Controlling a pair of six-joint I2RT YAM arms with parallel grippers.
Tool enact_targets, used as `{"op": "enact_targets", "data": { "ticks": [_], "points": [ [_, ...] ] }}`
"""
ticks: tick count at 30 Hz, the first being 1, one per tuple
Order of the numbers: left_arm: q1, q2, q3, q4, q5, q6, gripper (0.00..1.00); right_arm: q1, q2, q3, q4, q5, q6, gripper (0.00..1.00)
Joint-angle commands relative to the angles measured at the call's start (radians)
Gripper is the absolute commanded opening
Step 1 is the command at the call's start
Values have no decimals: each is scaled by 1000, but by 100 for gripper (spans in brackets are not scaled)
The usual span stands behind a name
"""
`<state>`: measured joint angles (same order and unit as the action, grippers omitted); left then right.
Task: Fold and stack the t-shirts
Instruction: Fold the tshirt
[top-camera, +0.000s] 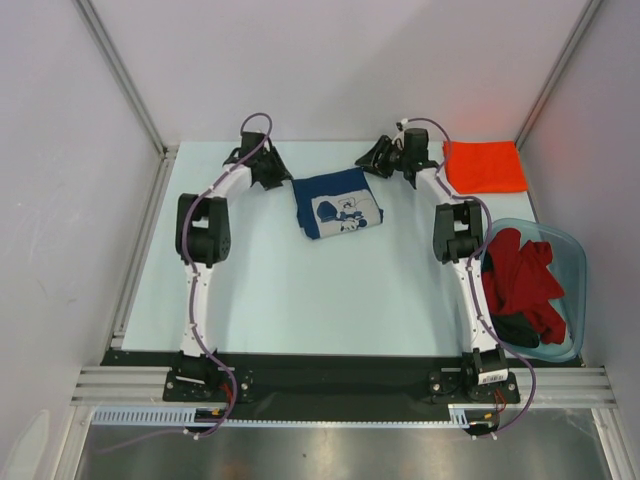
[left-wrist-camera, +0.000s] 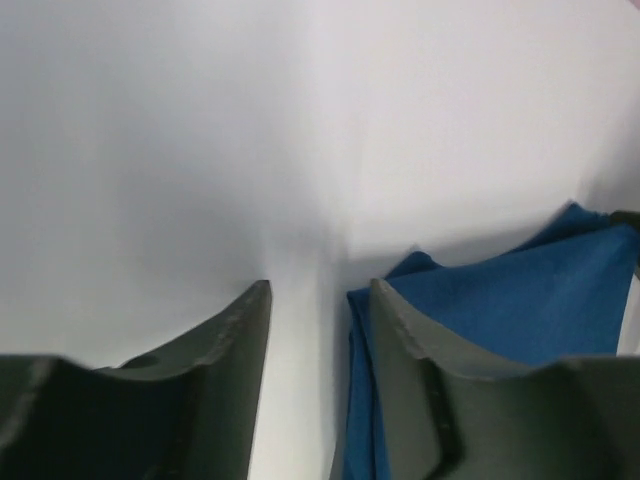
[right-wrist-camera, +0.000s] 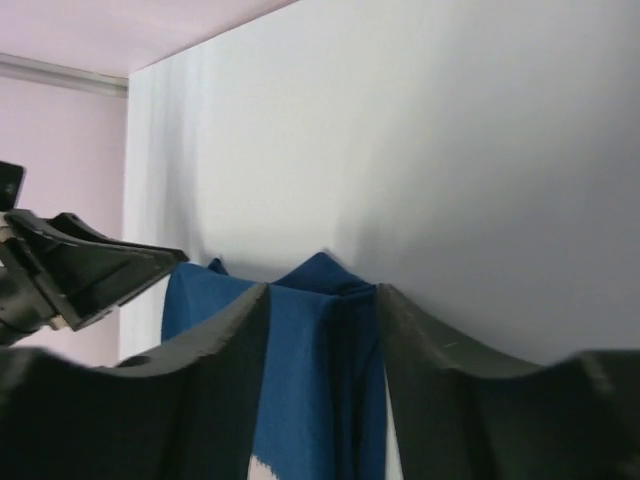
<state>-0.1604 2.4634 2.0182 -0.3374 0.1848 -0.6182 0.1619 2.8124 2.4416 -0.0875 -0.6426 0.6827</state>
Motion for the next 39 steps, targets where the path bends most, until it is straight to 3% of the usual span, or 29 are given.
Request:
{"op": "enact_targets", "data": {
  "ticks": [1,7,11,13,14,17,19,22,26,29,39],
  "points": [
    [10,-76,66,-60,-51,24,52,-15,-106,33,-27,79,-31,55],
    [-22,-270,-67,-84,30,44,54,-41,-273,1,-280,130,-168,59],
    [-86,-368,-215,4,145,-26,41,-39,-384,-99,-389,135,-216,54],
    [-106,-386,-290,81,230,-93,35,-32,-450,-229,-373,63,-175,46],
    [-119,-383,-312,101,257,-119,25,-25,-476,-277,-354,32,-158,38],
    [-128,-382,-433,231,336,-247,15,10,-556,-474,-255,-63,-150,34],
    [-131,-382,-505,302,337,-270,11,24,-577,-547,-221,-107,-155,28],
    [-123,-341,-521,262,314,-223,7,30,-564,-699,-85,-228,-111,18],
    [-88,-304,-578,290,295,-201,4,-2,-515,-869,52,-276,-95,8],
    [-82,-290,-581,253,275,-151,4,-45,-499,-961,179,-299,-60,5],
    [-134,-486,-635,102,236,-26,8,-50,-652,-951,0,-302,-153,11]
  ]
}}
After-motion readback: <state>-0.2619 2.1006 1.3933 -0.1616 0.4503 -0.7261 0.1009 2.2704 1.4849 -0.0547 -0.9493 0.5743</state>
